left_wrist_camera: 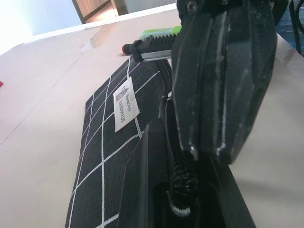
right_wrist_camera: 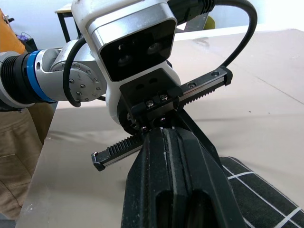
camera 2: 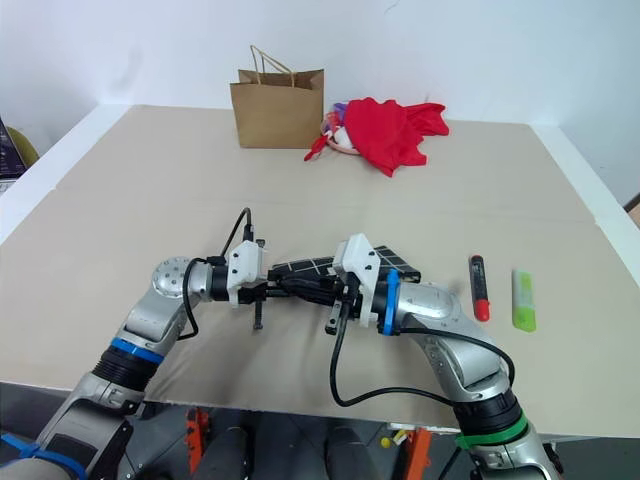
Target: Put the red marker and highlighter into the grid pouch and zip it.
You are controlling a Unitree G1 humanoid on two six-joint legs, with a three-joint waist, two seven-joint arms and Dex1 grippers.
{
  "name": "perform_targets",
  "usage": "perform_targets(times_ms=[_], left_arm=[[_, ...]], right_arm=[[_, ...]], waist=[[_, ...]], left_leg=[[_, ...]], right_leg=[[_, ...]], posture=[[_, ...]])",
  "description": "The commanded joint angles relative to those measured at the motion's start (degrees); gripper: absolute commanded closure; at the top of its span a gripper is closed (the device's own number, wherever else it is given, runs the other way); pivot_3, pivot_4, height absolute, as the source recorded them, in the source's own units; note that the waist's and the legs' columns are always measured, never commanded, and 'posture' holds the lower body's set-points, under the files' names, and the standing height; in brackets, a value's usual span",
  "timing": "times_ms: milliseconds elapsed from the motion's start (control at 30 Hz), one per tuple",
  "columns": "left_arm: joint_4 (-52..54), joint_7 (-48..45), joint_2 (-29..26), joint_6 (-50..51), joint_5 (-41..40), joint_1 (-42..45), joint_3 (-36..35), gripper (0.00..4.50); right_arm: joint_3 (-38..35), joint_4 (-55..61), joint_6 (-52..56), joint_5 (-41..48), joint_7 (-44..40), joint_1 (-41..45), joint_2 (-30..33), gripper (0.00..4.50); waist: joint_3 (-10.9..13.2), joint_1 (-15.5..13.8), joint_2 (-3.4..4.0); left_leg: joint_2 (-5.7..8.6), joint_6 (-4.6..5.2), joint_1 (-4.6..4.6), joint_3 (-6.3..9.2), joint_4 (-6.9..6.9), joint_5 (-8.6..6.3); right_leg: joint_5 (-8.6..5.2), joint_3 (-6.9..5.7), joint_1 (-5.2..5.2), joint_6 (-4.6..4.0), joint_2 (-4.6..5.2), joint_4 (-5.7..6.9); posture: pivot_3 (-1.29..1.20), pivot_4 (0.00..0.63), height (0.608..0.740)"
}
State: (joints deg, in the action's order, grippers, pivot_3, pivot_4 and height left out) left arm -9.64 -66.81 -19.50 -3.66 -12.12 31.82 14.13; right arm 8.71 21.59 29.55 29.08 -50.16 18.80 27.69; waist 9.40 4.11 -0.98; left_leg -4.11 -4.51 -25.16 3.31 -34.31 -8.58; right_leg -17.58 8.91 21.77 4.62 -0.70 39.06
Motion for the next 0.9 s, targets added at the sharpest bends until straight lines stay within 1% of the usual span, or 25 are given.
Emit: perform_targets(times_ms=[33,100,133,167,233,267,333,400,500,600,700,900], left_arm=[[1.01,-0.14,-0.51,-1.06,-0.71,1.66,-1.00,4.50],[0.70,-0.25,-1.35,-1.33,-0.79,1.57,-1.71,4.50],[0.63,-0.29,-1.64,-1.43,-0.82,1.52,-1.93,4.50],[0.63,-0.34,-1.84,-1.51,-0.86,1.46,-2.06,4.50],[0.55,-0.52,-2.46,-1.74,-1.05,1.27,-2.24,4.50],[0.57,-0.59,-2.66,-1.80,-1.14,1.20,-2.29,4.50],[0.63,-0.76,-3.08,-2.00,-1.08,1.07,-2.33,4.50],[0.69,-0.92,-3.27,-2.10,-1.20,0.98,-2.44,4.50],[1.03,-1.40,-3.47,-2.00,-1.84,0.92,-2.83,4.50],[1.43,-1.76,-3.75,-1.78,-2.48,0.94,-3.01,4.50],[1.78,-1.69,-4.01,-1.77,-2.62,0.97,-2.94,4.50],[2.78,-1.40,-4.40,-1.92,-2.29,0.30,-2.48,4.50]], right_arm=[[-4.77,4.37,1.15,3.08,0.09,-1.88,2.49,3.15],[-12.59,6.95,3.87,9.94,-0.70,-5.49,5.50,2.04],[-15.40,7.83,4.71,12.35,-0.76,-6.80,6.49,1.79],[-17.47,8.32,5.42,14.18,-0.30,-7.66,7.06,1.27],[-25.55,7.00,6.76,17.78,3.83,-9.77,7.66,0.54],[-28.04,6.56,7.34,18.98,5.30,-10.43,7.92,0.02],[-33.78,2.88,6.44,17.64,7.48,-12.18,8.93,0.02],[-36.90,-1.16,5.40,13.71,10.77,-13.88,10.00,0.02],[-35.52,-4.54,0.68,4.87,15.73,-16.61,9.86,0.02],[-32.45,-5.01,-2.46,-1.92,22.01,-18.35,6.70,0.02],[-31.59,-5.92,-3.43,-5.43,26.60,-19.01,3.62,0.02],[-31.79,-8.19,-4.10,-8.72,30.60,-20.39,1.16,0.02]], waist=[[0.00,0.01,0.00],[0.00,-0.14,0.00],[0.01,-0.36,0.00],[0.01,-0.38,-0.01],[0.01,-0.41,-0.01],[0.01,-0.41,-0.01],[0.02,-0.34,0.00],[0.02,-0.36,-0.01],[0.01,-0.37,0.00],[0.00,-0.09,0.04],[0.08,0.22,0.17],[0.10,0.16,0.22]], left_leg=[[0.00,0.00,0.00,0.00,0.00,0.00],[0.00,0.00,-0.01,0.01,0.00,0.00],[0.01,0.00,-0.03,0.02,0.00,0.00],[0.07,0.00,-0.05,0.04,0.00,0.00],[0.08,0.01,-0.04,0.03,0.00,-0.01],[0.08,0.01,-0.02,0.03,0.00,-0.01],[0.08,0.02,0.02,0.04,0.01,0.00],[0.08,0.04,0.04,0.05,0.01,0.01],[0.13,0.04,0.04,0.04,-0.02,0.02],[0.13,0.05,0.08,0.04,0.02,0.02],[0.13,0.05,0.08,0.04,0.05,0.02],[0.17,0.04,0.05,0.04,0.03,0.02]], right_leg=[[0.00,0.00,0.00,0.00,0.00,0.00],[-0.01,-0.01,0.00,0.00,0.00,0.00],[-0.01,-0.02,0.00,0.00,0.01,0.00],[-0.03,-0.03,-0.01,0.02,0.06,-0.01],[-0.03,-0.02,-0.01,0.02,0.07,-0.01],[-0.02,-0.02,-0.02,0.01,0.07,-0.01],[-0.02,-0.02,-0.03,0.00,0.06,0.00],[-0.01,-0.03,-0.06,0.00,0.06,0.00],[-0.02,-0.02,-0.10,0.03,0.11,-0.01],[-0.03,-0.02,-0.08,0.01,0.10,0.00],[-0.03,-0.01,-0.07,0.00,0.10,0.00],[-0.03,-0.01,-0.08,0.03,0.14,0.00]], posture=[[0.00,0.150,0.739],[0.00,0.150,0.739],[0.00,0.150,0.739],[0.00,0.150,0.739],[0.00,0.150,0.739],[0.00,0.150,0.739],[0.00,0.150,0.739],[0.00,0.150,0.739],[0.00,0.150,0.739],[0.00,0.150,0.739],[0.00,0.150,0.739],[0.00,0.150,0.739]])
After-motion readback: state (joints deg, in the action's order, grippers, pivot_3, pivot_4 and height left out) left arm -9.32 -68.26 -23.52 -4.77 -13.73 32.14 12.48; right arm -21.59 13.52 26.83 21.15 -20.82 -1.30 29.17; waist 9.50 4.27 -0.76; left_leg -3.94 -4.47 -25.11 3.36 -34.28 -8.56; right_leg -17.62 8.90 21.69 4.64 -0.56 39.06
